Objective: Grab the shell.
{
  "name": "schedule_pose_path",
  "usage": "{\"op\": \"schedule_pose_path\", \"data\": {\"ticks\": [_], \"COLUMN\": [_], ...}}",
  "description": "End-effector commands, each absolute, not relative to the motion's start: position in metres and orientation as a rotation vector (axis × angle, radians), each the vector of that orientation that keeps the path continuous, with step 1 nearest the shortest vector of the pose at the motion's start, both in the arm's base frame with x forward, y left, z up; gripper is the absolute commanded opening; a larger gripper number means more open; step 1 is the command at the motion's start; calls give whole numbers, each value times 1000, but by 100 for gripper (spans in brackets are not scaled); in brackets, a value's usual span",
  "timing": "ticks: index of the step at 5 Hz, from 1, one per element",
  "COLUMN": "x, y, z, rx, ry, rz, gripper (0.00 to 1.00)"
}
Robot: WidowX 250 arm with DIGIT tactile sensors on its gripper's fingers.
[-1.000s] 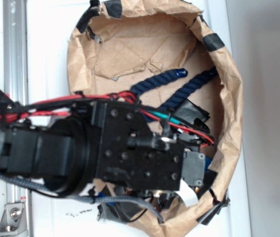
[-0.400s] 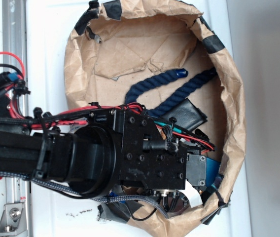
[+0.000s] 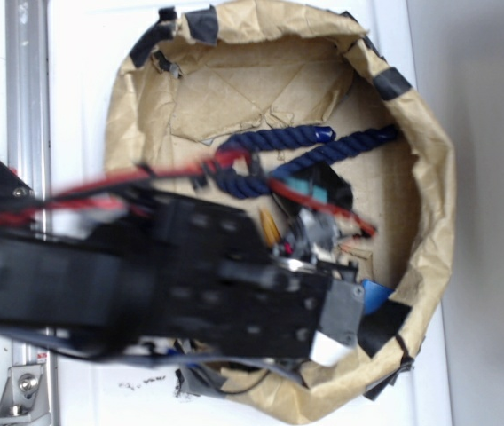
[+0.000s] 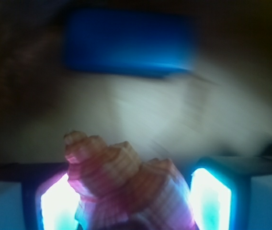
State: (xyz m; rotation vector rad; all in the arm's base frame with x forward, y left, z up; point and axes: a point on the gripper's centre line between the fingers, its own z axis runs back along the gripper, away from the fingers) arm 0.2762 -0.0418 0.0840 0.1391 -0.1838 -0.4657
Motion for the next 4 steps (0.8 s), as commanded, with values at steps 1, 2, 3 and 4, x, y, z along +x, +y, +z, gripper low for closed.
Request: {"op": "schedule_pose_path", "data": {"ticks": [1,2,3,4], "x": [269,269,269,265], "y": [-8,-7,-6,-9], "z": [158,165,166,162], "rx": [164,75,28,51], "ry": [-158,-126,-123,-130], "rz": [-56,85,132,122], "gripper": [0,0,0,0]}}
